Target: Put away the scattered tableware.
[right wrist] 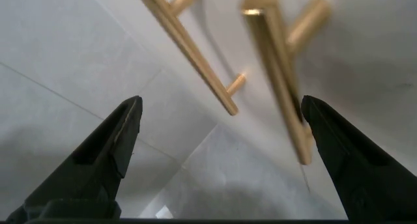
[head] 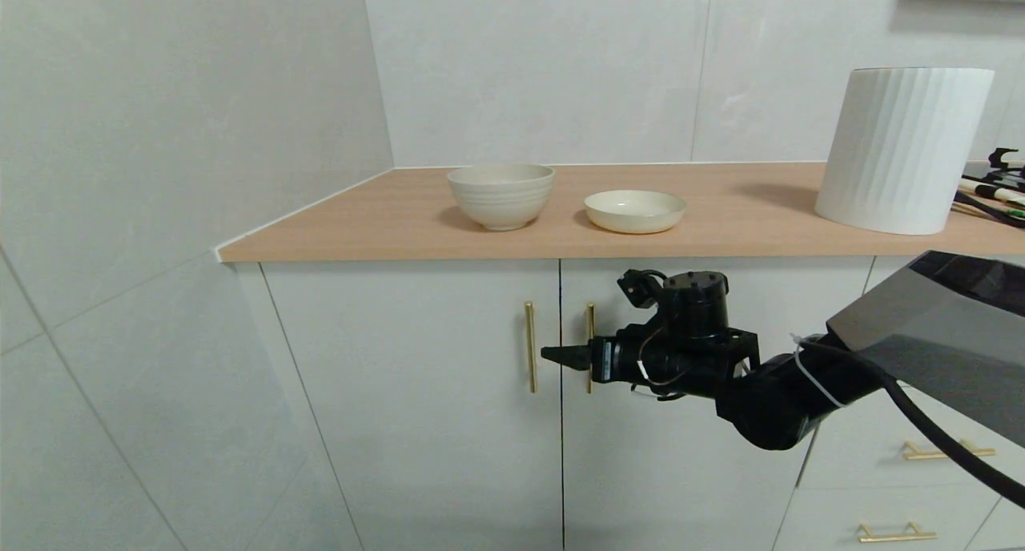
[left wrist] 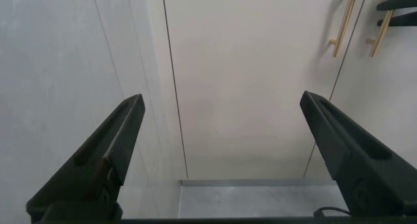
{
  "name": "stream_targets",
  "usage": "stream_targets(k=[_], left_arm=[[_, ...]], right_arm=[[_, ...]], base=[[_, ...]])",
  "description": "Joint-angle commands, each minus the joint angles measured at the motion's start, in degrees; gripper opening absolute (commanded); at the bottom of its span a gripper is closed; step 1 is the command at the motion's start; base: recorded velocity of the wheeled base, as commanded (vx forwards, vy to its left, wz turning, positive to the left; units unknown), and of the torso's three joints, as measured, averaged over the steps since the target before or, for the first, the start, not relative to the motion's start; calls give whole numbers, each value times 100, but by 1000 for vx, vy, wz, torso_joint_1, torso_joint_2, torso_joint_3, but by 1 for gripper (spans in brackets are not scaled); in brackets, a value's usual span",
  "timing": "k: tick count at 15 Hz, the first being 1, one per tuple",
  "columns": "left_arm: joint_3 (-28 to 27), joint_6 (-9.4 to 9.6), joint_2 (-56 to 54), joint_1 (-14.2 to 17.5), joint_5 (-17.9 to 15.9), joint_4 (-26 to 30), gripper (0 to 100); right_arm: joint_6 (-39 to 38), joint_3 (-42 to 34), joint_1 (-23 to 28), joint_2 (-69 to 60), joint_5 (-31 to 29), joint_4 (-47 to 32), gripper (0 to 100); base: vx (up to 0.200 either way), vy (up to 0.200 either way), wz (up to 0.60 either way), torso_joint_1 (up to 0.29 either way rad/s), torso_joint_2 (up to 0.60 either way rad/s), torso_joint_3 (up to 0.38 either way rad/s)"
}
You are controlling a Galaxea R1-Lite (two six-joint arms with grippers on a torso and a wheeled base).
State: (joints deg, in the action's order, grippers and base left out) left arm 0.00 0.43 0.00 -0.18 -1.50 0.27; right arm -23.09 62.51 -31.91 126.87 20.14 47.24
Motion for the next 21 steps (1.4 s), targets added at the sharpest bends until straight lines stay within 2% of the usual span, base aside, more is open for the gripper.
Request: stream_targets(k=[1, 9, 19, 21], left_arm=[[0, 1, 0, 1, 1, 0, 100], [0, 1, 0, 1, 1, 0, 100], [0, 1, 0, 1, 1, 0, 100], [0, 19, 0, 1, -8, 0, 100]], right_arm=[[-29, -20, -69, 57, -1, 136, 100], [-108, -275, -254, -145, 8, 180, 100], [-152, -1092, -579, -813, 43, 233, 100], [-143, -1426, -684, -962, 43, 541, 100]], base=[[0, 0, 0, 0, 0, 0], [0, 0, 0, 0, 0, 0], [0, 0, 0, 0, 0, 0], [0, 0, 0, 0, 0, 0]])
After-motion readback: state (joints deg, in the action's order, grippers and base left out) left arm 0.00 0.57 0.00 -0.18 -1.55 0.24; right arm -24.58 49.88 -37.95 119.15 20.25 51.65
